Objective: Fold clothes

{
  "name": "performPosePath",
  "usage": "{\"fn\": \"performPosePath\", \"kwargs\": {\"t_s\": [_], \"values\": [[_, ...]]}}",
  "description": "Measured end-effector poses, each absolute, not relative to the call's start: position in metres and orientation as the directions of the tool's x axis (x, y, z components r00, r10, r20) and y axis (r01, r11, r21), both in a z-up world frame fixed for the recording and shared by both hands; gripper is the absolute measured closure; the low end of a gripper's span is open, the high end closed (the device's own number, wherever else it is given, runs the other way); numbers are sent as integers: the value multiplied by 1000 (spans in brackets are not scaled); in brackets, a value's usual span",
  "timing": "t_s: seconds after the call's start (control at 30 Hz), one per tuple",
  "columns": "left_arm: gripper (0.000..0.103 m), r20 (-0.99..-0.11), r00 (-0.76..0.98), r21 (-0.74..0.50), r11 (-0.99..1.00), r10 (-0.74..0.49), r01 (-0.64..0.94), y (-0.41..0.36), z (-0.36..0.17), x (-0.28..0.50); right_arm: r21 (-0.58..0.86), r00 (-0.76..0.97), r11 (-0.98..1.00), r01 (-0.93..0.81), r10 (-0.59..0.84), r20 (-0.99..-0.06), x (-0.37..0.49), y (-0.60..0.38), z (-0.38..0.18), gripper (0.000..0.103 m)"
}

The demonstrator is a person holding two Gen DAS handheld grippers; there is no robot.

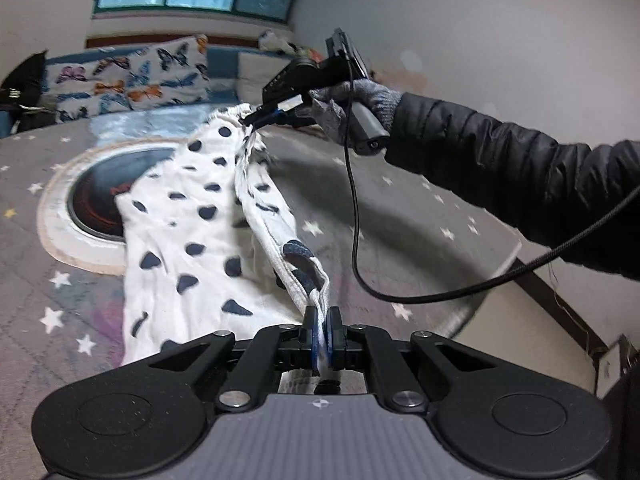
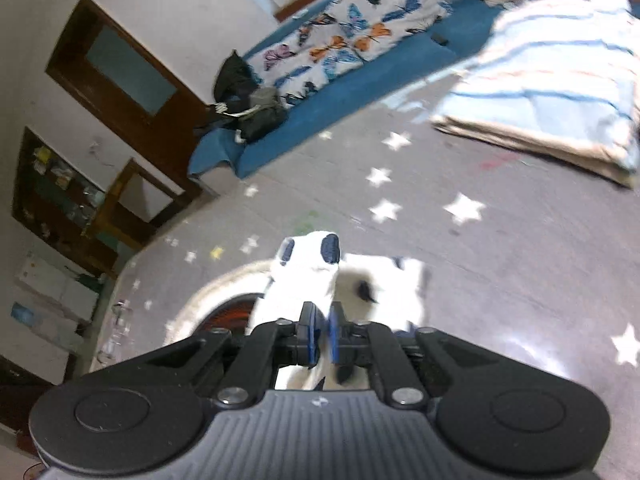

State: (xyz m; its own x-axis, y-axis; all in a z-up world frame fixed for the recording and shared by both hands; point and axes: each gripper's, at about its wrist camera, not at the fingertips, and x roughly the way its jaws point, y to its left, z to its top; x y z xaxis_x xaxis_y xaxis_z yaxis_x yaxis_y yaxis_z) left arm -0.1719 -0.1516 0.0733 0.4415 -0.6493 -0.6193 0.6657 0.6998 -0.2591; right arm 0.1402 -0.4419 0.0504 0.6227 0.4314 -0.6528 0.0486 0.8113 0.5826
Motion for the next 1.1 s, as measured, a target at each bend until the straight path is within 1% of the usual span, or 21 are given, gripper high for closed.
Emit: {"fn": "performPosePath", "kwargs": {"t_s": [0.1, 0.13, 0.17, 0.2, 0.4, 0.5, 0.53, 0.57, 0.6, 0.67, 0.9, 1.0, 1.03, 1.1], "values": [[99, -640, 413, -251, 684, -648, 685, -154, 70, -168, 593, 619, 804, 43, 444, -648, 134, -447, 42, 90], [99, -644, 407, -251, 681, -648, 688, -154, 69, -167, 595, 622, 803, 34, 449, -641, 133, -448, 41, 86], [99, -648, 400, -250, 677, -648, 692, -155, 68, -167, 595, 626, 803, 28, 450, -637, 133, -448, 39, 80], [99, -650, 397, -249, 674, -649, 695, -154, 68, -167, 593, 630, 804, 30, 445, -636, 134, -448, 38, 79], [98, -660, 389, -238, 670, -643, 703, -154, 68, -168, 600, 650, 797, 67, 421, -632, 139, -445, 32, 79], [98, -665, 387, -238, 672, -639, 701, -155, 68, -168, 591, 659, 805, 41, 423, -622, 144, -440, 32, 79], [98, -665, 387, -239, 672, -639, 701, -155, 68, -168, 586, 670, 809, 34, 417, -614, 144, -438, 34, 81], [98, -665, 387, -239, 673, -638, 700, -155, 68, -167, 587, 676, 809, 22, 421, -605, 144, -435, 37, 93], [98, -665, 385, -242, 672, -641, 700, -154, 68, -167, 595, 678, 804, 8, 433, -594, 143, -432, 41, 98], [98, -665, 381, -243, 668, -643, 704, -153, 67, -167, 606, 682, 795, -30, 459, -569, 142, -424, 51, 99], [98, -671, 371, -258, 670, -643, 696, -153, 62, -164, 575, 690, 760, -302, 591, -418, 133, -381, 116, 101], [98, -670, 372, -258, 672, -642, 694, -153, 61, -165, 557, 694, 739, -378, 624, -358, 129, -371, 136, 101], [98, -670, 371, -259, 671, -643, 695, -154, 61, -165, 547, 701, 747, -378, 617, -358, 129, -371, 139, 101], [98, -668, 371, -258, 668, -645, 698, -154, 61, -165, 512, 726, 805, -299, 540, -425, 133, -379, 129, 101]]}}
